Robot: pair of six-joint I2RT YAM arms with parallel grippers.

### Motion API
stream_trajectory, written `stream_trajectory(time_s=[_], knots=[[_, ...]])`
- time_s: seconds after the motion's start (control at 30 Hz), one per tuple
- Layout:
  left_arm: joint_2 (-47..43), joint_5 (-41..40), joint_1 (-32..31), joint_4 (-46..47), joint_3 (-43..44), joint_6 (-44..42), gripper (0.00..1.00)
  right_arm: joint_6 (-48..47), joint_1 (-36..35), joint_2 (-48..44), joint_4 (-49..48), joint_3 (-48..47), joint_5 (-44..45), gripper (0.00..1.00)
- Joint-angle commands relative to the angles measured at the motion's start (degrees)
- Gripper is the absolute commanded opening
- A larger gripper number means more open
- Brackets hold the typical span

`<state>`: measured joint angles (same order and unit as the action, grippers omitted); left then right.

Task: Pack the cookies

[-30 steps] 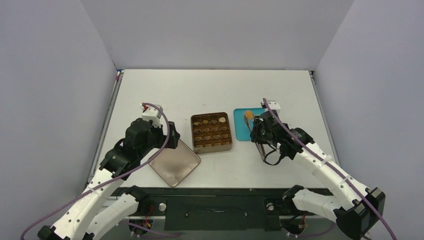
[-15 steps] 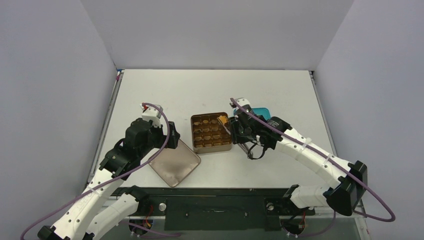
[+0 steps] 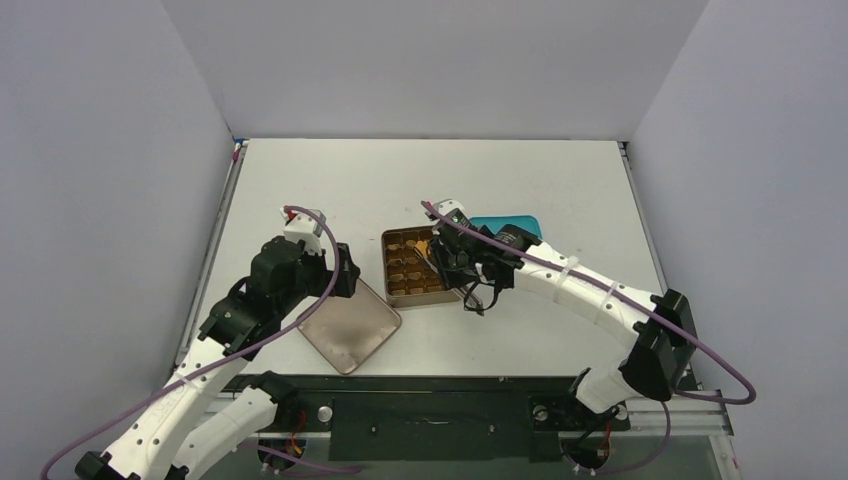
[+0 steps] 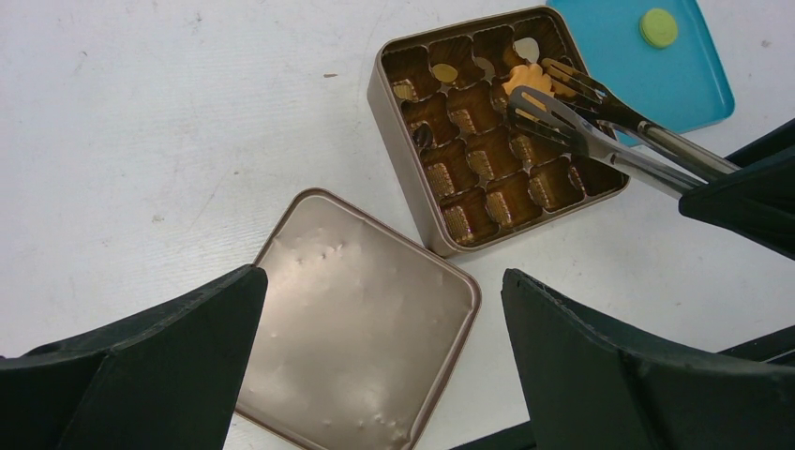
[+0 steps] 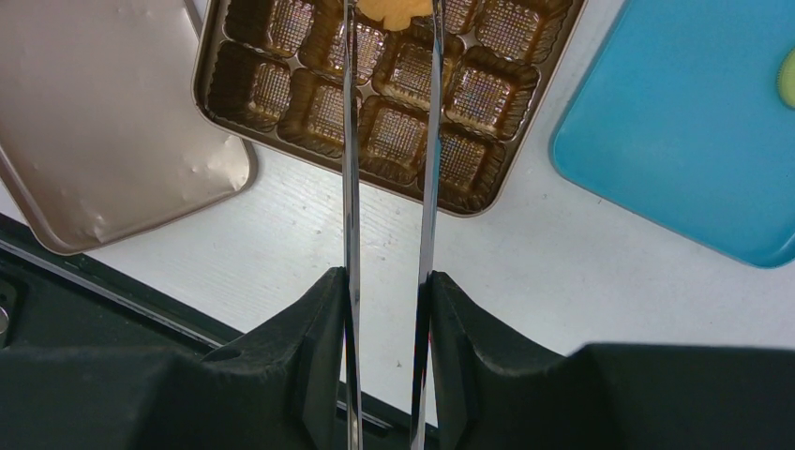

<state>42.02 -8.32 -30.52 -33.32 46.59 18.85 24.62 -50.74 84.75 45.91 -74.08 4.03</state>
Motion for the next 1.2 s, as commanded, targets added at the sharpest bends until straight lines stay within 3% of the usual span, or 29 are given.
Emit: stream_trajectory(time_s=[0.0,0.73,1.17], knots=[[-0.7,0.1,0.3,1.2,0.7,0.1,0.97,-0.6,-0.6,0.8,-1.1,-3.3,1.6,0.22],[-0.7,0.0,0.3,1.3,0.6,0.1,0.97,-0.2,-1.7,4.0,-1.6,-4.2,1.0,0.25],[-0.8,0.0,0.3,1.3,0.7,0.1,0.97,0.2,-2.0,4.6,-1.9,-4.1,1.7,0.33]])
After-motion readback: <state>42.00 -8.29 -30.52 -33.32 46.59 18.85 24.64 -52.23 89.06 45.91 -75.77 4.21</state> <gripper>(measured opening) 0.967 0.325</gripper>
